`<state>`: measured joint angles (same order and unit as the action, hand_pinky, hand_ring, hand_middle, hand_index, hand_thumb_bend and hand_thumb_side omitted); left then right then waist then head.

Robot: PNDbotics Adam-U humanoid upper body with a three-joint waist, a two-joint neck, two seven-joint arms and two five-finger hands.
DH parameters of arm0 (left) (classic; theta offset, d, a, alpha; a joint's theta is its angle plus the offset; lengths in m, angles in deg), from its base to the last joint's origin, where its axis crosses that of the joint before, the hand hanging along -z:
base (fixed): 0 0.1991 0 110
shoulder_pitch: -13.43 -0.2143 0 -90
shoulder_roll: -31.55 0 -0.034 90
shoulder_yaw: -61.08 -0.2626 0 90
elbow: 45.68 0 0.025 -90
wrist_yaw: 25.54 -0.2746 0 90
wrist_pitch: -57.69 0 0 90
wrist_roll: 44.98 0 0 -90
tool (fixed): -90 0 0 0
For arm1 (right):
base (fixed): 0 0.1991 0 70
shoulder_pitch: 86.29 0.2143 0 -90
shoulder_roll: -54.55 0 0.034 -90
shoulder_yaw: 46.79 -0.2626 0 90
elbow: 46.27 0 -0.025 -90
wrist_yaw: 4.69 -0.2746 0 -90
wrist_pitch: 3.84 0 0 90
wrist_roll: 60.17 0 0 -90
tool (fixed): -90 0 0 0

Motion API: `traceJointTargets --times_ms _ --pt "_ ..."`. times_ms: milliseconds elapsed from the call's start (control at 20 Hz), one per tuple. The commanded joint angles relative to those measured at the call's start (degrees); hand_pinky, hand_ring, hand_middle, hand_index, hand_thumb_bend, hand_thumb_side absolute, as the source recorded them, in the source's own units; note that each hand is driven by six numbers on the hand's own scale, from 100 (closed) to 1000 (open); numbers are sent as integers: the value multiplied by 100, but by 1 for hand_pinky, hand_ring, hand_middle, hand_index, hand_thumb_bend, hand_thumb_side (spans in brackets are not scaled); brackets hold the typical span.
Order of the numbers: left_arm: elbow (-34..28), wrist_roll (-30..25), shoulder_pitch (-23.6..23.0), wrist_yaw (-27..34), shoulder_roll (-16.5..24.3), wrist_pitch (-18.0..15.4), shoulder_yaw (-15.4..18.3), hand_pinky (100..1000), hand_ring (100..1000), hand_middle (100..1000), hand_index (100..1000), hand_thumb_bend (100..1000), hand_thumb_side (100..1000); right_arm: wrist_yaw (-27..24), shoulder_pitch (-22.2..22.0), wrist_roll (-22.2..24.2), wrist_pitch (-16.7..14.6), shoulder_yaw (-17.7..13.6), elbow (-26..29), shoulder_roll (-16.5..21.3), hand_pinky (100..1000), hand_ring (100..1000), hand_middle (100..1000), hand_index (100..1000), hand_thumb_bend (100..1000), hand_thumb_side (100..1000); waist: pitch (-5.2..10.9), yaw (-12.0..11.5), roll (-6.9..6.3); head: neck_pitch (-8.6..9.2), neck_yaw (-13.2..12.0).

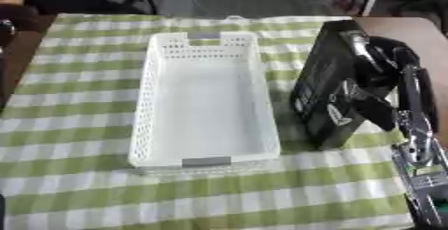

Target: Pick up objects on the table and place them in the box.

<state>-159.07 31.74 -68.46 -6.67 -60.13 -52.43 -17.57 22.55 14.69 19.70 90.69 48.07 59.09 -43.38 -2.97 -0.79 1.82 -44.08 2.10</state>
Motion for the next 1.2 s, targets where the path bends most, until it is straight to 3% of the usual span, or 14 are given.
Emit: traceJointTargets --times_ms 50,650,1200 --pt "-121 3 15 -7 39 13 13 651 666 781 784 589 772 43 110 -92 27 -98 254 67 378 669 777 819 227 100 53 10 -27 23 57" --pt "-121 8 5 -5 34 26 18 651 666 781 783 589 772 146 440 -431 268 -364 708 281 346 639 768 804 215 100 74 12 -32 12 30" --pt "-121 -6 -12 3 36 53 2 651 666 781 781 588 773 92 1028 -378 290 -226 908 525 325 614 760 783 193 100 108 0 -30 -3 26"
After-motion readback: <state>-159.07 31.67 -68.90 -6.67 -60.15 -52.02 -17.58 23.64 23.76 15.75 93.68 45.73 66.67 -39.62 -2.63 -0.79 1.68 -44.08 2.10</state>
